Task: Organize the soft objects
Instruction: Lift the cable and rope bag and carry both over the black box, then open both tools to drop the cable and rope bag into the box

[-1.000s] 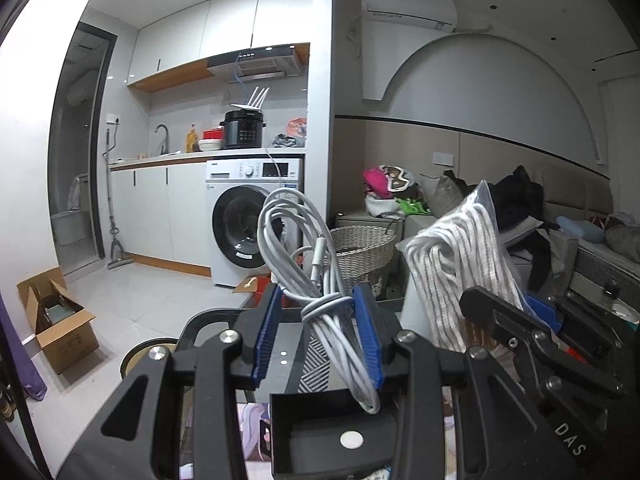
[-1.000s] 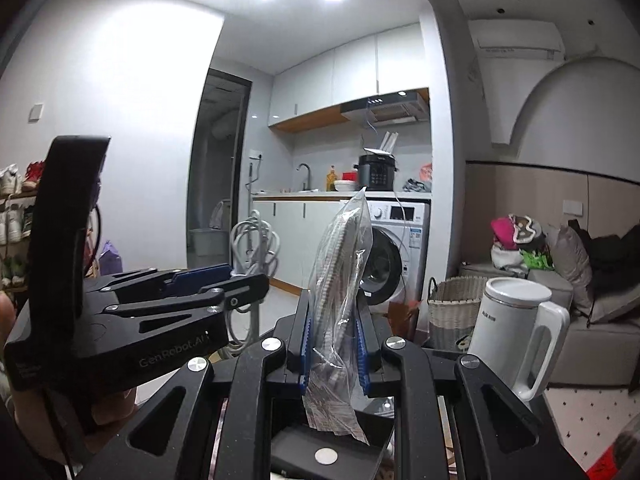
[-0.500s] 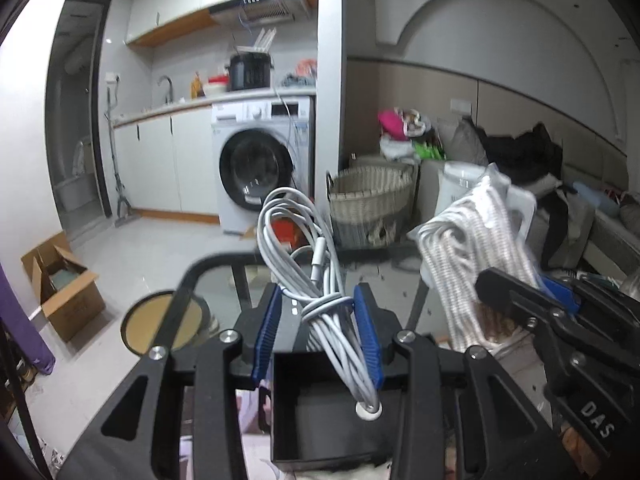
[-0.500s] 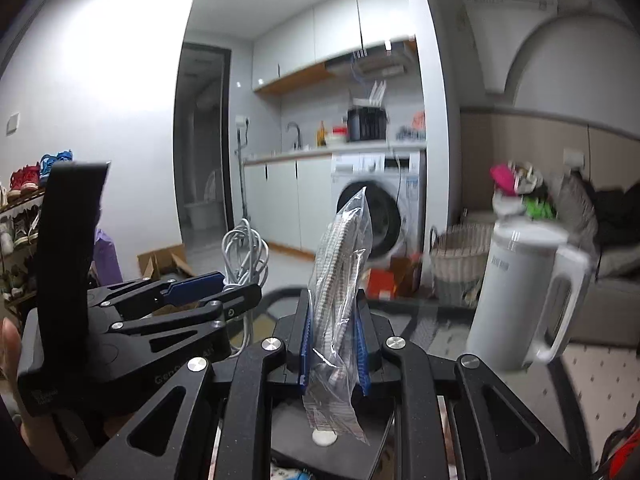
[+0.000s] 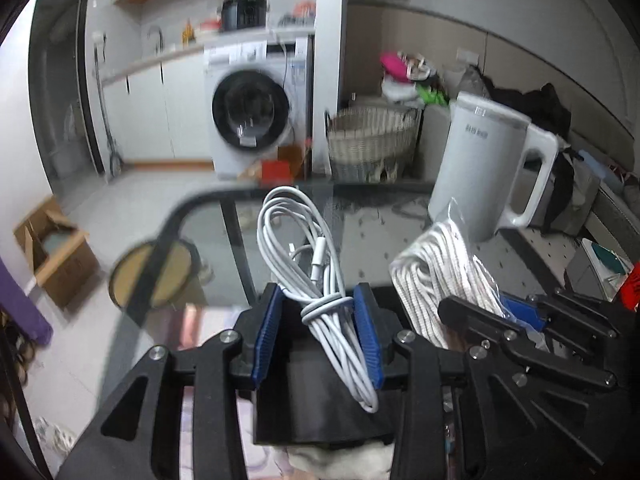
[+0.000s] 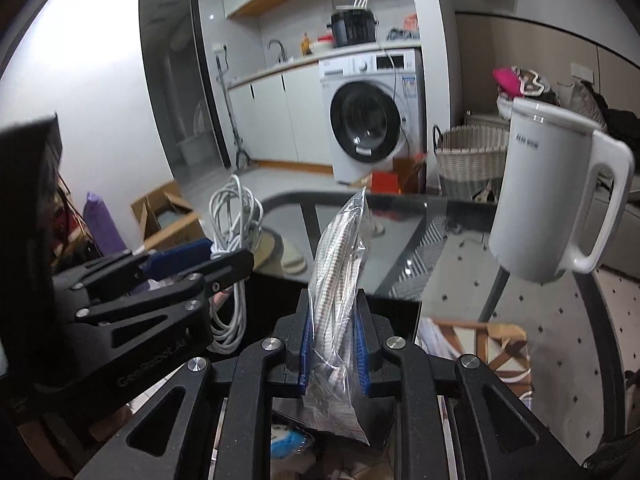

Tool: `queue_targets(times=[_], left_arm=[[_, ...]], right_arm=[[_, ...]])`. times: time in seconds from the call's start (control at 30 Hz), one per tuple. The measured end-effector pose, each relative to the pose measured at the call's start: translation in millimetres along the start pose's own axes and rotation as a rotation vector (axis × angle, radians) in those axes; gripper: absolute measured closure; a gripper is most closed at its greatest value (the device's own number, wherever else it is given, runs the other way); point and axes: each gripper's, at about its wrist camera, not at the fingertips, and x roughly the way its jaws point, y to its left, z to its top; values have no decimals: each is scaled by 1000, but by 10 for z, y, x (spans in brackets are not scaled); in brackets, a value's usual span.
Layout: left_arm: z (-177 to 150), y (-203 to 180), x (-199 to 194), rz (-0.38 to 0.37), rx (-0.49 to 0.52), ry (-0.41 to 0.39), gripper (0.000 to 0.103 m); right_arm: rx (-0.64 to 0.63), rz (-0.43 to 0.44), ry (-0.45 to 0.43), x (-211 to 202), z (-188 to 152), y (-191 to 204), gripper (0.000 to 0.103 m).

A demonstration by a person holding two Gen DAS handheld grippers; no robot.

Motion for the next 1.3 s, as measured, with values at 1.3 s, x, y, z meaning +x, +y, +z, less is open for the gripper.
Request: queue_targets(times=[1.3], left_arm=[[-160,25,-541,-107,17,174,43]], right_arm=[[-39,16,332,-34,-192,11,68]])
